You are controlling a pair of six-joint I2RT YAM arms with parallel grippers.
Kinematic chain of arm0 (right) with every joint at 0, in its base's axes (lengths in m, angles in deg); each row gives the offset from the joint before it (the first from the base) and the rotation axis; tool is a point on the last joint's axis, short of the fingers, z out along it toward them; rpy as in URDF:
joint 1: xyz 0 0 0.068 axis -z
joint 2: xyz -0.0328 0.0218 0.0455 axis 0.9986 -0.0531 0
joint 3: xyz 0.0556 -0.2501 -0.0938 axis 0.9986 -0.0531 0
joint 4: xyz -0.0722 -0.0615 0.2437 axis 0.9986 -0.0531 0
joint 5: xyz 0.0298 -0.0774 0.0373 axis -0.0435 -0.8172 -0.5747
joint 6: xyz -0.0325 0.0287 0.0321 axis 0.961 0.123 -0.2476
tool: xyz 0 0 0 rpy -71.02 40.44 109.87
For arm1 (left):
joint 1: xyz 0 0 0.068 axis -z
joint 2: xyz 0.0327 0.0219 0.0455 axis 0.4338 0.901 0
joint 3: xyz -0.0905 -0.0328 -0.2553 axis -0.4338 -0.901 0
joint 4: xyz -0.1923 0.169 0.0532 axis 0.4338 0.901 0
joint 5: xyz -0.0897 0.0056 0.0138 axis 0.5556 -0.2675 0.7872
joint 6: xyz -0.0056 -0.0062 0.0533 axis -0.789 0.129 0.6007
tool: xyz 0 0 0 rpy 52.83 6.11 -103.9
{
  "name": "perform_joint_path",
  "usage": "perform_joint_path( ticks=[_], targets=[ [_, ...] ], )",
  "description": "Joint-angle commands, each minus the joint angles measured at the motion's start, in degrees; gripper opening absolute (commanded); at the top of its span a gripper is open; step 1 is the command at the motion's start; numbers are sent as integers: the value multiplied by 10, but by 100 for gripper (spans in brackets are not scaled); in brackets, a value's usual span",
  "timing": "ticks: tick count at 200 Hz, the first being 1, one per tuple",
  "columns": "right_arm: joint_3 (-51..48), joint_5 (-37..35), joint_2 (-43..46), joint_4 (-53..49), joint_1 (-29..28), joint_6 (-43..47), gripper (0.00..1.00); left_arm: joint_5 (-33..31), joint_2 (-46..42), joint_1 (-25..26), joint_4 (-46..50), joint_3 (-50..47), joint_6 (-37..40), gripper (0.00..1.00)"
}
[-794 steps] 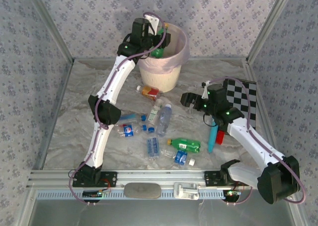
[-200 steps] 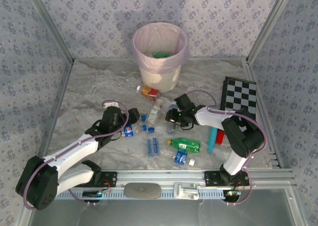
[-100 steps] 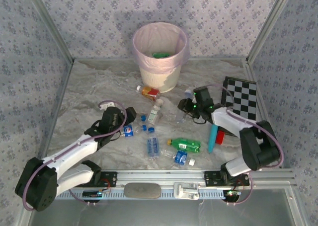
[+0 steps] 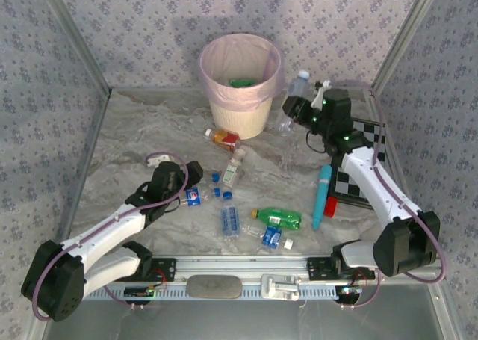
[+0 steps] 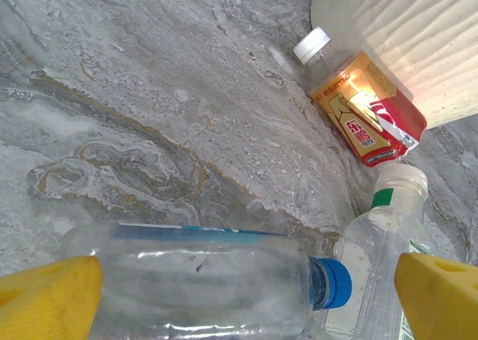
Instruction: Put the plastic bottles in the bin
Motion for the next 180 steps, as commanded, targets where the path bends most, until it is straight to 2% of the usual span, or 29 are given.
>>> perform_joint_path(
  ticks=[1,60,136,153,180],
  targets=[
    [87,-5,-24,1,-14,60,44,4,-13,-5,0,-1,0,100],
    [299,-13,-176,-26,-63,131,45,21,-41,-6,24,0,15,100],
    [666,-17,-451,-195,-93,166,46,29,-102,-8,72,-15,23,100],
    [701,-24,-488,-214,-96,167,46,28,-115,-8,81,-20,24,100],
    [703,-30,-512,-212,-98,163,47,26,-133,-9,92,-25,25,100]
  ],
)
